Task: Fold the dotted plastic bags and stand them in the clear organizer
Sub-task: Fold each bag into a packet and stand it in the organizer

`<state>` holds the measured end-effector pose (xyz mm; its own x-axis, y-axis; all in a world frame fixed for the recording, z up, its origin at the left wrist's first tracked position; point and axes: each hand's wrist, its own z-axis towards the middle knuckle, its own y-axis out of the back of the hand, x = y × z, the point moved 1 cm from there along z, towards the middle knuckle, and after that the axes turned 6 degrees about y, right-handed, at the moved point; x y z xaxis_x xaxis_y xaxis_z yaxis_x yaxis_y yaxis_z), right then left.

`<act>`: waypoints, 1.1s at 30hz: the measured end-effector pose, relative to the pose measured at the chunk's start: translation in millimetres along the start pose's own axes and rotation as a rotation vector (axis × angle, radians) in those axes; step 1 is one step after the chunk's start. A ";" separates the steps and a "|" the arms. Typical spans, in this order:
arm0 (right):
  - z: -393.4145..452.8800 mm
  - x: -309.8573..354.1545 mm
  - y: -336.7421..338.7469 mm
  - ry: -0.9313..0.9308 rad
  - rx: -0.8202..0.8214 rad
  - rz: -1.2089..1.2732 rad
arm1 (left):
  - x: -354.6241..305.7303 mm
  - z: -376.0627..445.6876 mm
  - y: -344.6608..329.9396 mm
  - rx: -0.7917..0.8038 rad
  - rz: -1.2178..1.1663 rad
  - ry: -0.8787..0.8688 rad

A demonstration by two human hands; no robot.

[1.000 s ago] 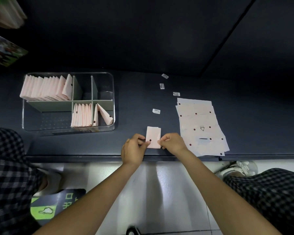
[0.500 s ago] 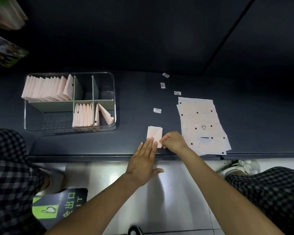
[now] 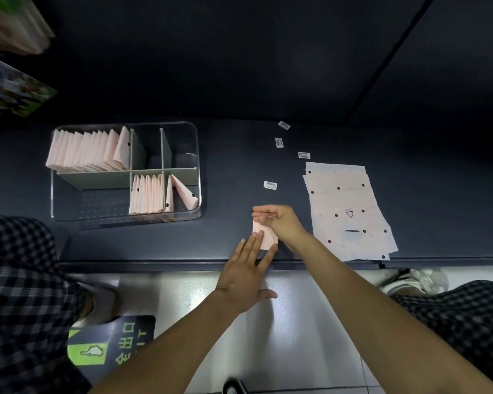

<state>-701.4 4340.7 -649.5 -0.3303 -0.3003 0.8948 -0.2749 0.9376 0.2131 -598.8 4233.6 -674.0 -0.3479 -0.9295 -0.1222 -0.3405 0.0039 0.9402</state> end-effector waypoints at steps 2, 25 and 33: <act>6.1 2.6 2.5 0.049 -0.043 -0.093 | -0.7 -1.3 -3.4 0.006 -0.014 0.003; -43.5 -21.9 2.1 0.110 0.049 -0.912 | 25.2 0.6 24.0 0.101 -0.762 0.576; -56.5 12.0 2.5 0.484 0.141 -1.053 | 40.8 -7.5 60.0 -0.132 -0.499 0.412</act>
<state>-655.1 4349.3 -616.1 0.4914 -0.7912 0.3641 -0.3161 0.2276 0.9210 -626.9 4193.2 -620.3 0.1956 -0.8732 -0.4464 -0.2552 -0.4849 0.8365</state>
